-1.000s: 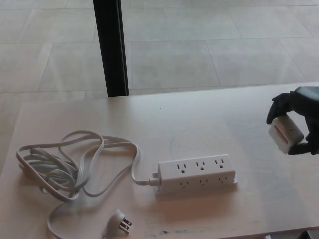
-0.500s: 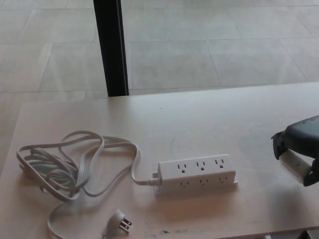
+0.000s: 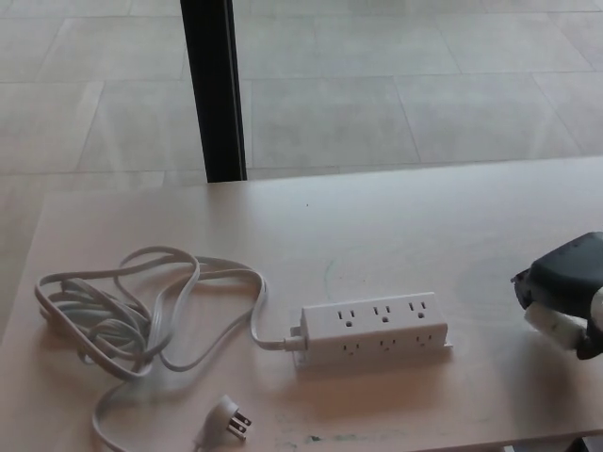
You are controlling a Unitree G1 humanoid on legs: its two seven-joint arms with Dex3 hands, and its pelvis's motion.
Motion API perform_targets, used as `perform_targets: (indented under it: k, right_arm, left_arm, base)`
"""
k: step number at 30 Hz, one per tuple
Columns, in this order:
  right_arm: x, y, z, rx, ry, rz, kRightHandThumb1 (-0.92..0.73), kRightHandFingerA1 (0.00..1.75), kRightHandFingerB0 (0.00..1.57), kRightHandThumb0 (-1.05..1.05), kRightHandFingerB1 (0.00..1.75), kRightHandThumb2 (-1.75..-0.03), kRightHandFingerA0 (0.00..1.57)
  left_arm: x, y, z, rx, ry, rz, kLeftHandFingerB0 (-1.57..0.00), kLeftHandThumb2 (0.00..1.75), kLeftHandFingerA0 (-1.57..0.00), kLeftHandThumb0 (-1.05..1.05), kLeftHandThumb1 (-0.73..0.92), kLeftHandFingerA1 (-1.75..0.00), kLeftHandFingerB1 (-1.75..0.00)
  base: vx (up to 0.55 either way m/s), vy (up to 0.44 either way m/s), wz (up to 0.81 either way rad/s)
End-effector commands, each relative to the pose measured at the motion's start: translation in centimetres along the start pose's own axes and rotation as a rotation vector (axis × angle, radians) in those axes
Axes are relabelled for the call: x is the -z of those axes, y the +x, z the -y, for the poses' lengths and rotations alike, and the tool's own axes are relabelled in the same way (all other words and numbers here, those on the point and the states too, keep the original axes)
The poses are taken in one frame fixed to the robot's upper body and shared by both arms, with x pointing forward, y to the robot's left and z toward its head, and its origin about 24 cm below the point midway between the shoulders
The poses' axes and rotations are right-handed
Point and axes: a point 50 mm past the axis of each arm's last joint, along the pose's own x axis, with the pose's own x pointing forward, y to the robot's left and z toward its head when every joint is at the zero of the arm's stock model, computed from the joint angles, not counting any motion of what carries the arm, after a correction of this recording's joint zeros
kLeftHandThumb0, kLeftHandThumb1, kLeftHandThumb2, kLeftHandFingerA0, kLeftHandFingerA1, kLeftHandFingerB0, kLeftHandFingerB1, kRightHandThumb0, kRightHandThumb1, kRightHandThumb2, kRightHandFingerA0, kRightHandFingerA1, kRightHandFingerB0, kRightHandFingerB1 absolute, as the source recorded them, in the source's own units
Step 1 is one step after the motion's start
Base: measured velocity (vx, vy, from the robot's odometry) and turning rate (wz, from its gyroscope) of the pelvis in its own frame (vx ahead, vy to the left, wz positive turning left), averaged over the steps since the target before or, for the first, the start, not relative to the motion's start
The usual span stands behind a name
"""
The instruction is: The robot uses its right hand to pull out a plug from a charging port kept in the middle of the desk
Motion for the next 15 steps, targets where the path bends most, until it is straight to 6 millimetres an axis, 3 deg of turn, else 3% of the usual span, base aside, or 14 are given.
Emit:
perform_targets:
  k: [1,2,3,4,6,7,11,12,14,15]
  right_arm:
    - [0.7,-0.5,-0.2,0.040,0.020,-0.010,-0.39,1.37,0.00,-0.79,0.00,-0.75,0.89]
    - [1.2,-0.8,-0.1,0.062,0.067,-0.014,-0.35,1.44,0.00,-0.79,0.00,-0.71,0.85]
    - [1.5,-0.9,0.0,0.071,0.095,-0.021,-0.44,1.61,0.00,-0.76,0.00,-0.58,0.76]
    - [1.9,-0.9,0.2,0.078,0.132,-0.028,-0.42,1.62,0.00,-0.77,0.00,-0.58,0.76]
    - [2.4,-1.1,0.3,0.075,0.196,-0.041,-0.43,1.57,0.00,-0.77,0.00,-0.58,0.70]
    - [2.7,-1.2,0.5,0.077,0.231,-0.049,-0.44,1.58,0.00,-0.79,0.00,-0.56,0.72]
    - [3.6,-1.6,0.8,0.080,0.305,-0.077,-0.45,1.59,0.00,-0.81,0.00,-0.59,0.72]
    - [4.0,-1.8,1.0,0.090,0.356,-0.088,-0.45,1.41,0.00,-0.77,0.00,-0.57,0.66]
    - [5.2,-2.5,1.2,0.130,0.461,-0.099,-0.45,1.44,0.00,-0.77,0.00,-0.57,0.71]
    - [5.7,-2.8,1.3,0.136,0.497,-0.104,-0.46,1.31,0.00,-0.73,0.00,-0.56,0.74]
  left_arm:
    - [-0.5,0.0,-0.5,-0.012,-0.022,0.027,-0.99,0.64,-1.06,-1.05,0.84,-0.62,-0.52]
    - [-0.5,0.0,-0.5,-0.013,-0.020,0.027,-1.01,0.66,-1.07,-1.05,0.84,-0.63,-0.52]
    - [-0.5,0.0,-0.5,-0.015,-0.014,0.028,-0.99,0.64,-1.07,-1.05,0.86,-0.63,-0.52]
    - [-0.5,0.0,-0.5,-0.016,-0.013,0.028,-0.98,0.66,-1.04,-1.05,0.85,-0.62,-0.52]
    - [-0.5,0.0,-0.5,-0.015,-0.009,0.029,-0.97,0.67,-1.03,-1.05,0.86,-0.62,-0.52]
    - [-0.5,0.0,-0.5,-0.015,-0.012,0.027,-0.95,1.17,-1.04,-1.01,0.59,-0.65,-0.57]
    - [-0.5,0.0,-0.5,-0.017,-0.024,0.024,-0.96,1.17,-0.99,-1.04,0.61,-0.62,-0.56]
    - [-0.5,0.0,-0.5,-0.018,-0.024,0.023,-0.97,1.18,-1.04,-0.98,0.59,-0.65,-0.58]
    - [-0.5,0.1,-0.5,-0.021,-0.023,0.022,-0.97,1.18,-1.05,-0.99,0.59,-0.65,-0.59]
    - [-0.6,0.1,-0.6,-0.017,-0.018,0.028,-0.99,0.66,-1.06,-1.04,0.86,-0.62,-0.52]
  base:
    - [0.00,0.000,0.00]
    - [0.00,0.000,0.00]
    - [0.00,0.000,0.00]
    - [0.00,0.000,0.00]
    - [0.00,0.000,0.00]
    - [0.00,0.000,0.00]
    - [0.00,0.000,0.00]
    - [0.00,0.000,0.00]
    - [0.00,0.000,0.00]
    - [0.00,0.000,0.00]
